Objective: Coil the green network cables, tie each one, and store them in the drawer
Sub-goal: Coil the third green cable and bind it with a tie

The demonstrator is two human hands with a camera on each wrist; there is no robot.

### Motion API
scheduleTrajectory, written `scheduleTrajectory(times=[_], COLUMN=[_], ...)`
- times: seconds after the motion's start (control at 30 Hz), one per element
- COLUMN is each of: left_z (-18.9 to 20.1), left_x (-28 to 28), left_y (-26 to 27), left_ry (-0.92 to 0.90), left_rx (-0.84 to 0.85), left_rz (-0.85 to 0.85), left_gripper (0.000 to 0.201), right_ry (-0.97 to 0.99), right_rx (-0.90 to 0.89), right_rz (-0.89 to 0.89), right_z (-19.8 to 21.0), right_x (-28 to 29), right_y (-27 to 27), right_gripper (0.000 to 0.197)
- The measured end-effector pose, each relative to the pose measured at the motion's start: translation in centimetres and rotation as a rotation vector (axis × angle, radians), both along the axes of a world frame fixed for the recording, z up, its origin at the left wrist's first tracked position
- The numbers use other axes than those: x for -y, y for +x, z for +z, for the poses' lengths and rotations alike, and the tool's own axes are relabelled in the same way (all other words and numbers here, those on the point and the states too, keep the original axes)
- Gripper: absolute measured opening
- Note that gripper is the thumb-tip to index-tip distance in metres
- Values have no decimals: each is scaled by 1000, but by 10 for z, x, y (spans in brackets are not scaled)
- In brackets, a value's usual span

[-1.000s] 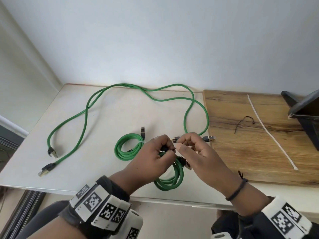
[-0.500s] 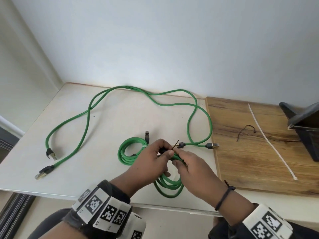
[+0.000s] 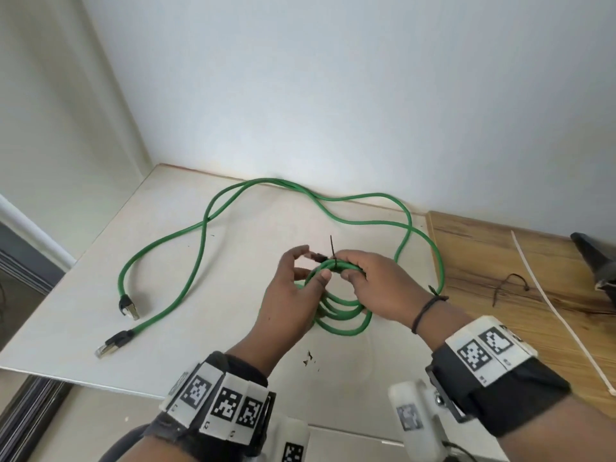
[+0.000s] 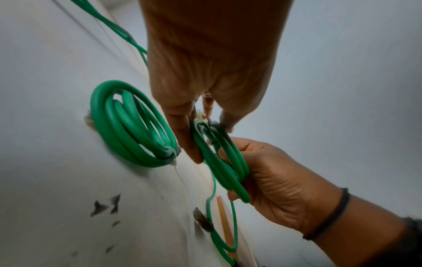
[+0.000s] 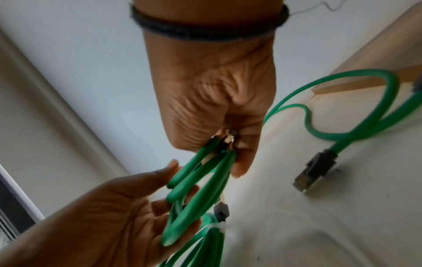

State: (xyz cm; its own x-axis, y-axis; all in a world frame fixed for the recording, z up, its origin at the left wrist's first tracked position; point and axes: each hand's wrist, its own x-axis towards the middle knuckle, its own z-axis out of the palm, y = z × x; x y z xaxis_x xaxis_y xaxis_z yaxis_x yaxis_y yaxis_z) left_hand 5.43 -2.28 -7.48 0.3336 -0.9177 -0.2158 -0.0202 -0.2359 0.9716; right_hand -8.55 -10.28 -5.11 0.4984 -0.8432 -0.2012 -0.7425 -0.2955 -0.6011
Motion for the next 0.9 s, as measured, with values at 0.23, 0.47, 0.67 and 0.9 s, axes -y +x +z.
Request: scheduleTrajectory(times=[0.23,0.47,0.67,0.9], left_z=[-3,-3,-5,-6], left_x=[10,13,14,14], left_y=[23,31,33,30], left_ry=[9,-6,37,67], left_rx=[-238,-252,-186,-123], left_rz=[262,325,327,307], left_gripper=[19,12,14,14], right_ry=[-65,16,19,-364], right_rx=[-118,-15,-103,-551], right_rz=[-5,-92,-198,-9], right_z=[-7,-21,-35,-47], right_x=[60,95,98,61], right_y=[15,23,6,21], right_gripper=[42,33,39,36])
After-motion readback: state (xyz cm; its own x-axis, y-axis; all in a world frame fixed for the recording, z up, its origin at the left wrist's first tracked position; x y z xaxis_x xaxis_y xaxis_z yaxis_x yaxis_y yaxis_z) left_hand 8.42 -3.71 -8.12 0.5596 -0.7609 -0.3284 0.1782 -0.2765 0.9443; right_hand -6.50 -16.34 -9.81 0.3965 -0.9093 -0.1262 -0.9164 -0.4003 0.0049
